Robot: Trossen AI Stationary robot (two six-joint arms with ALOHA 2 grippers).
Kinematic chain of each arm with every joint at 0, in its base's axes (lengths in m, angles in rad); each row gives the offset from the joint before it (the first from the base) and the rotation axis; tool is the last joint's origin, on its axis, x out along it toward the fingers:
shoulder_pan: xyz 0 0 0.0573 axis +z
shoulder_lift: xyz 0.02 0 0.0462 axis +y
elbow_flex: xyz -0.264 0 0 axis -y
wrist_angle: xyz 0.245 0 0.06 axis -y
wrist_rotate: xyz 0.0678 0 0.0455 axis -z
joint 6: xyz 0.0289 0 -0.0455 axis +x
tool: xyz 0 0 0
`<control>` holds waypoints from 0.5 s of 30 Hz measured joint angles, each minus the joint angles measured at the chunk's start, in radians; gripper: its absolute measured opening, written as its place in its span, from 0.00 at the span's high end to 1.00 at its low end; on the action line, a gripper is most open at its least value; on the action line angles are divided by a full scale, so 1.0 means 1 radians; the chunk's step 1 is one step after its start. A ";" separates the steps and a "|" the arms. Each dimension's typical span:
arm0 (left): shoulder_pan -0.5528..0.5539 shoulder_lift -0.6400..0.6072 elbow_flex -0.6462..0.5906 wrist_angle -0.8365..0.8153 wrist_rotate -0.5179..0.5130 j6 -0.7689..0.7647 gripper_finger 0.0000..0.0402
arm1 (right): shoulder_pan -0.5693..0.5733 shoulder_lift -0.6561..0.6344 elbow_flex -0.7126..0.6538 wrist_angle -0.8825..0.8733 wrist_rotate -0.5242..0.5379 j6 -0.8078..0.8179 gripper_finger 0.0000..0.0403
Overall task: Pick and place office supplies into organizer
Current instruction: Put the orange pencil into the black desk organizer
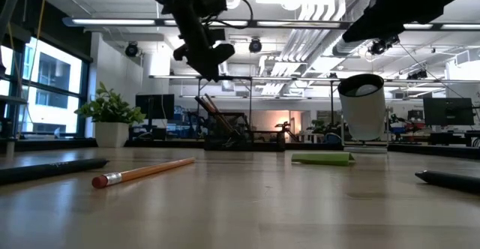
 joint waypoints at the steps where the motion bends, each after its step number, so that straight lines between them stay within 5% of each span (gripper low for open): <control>1: -0.001 0.000 0.000 -0.001 -0.017 0.001 0.71 | 0.000 0.005 0.000 0.004 0.011 0.001 0.74; 6: -0.017 -0.009 0.000 -0.019 0.088 0.026 0.79 | -0.001 0.023 0.000 0.006 0.045 0.077 0.74; 10: -0.086 -0.042 0.000 -0.015 0.211 0.077 0.85 | 0.000 0.024 0.000 -0.020 -0.050 0.098 0.74; 15: -0.204 -0.070 0.000 -0.004 0.210 0.119 0.90 | 0.002 0.024 0.000 -0.027 -0.105 0.110 0.74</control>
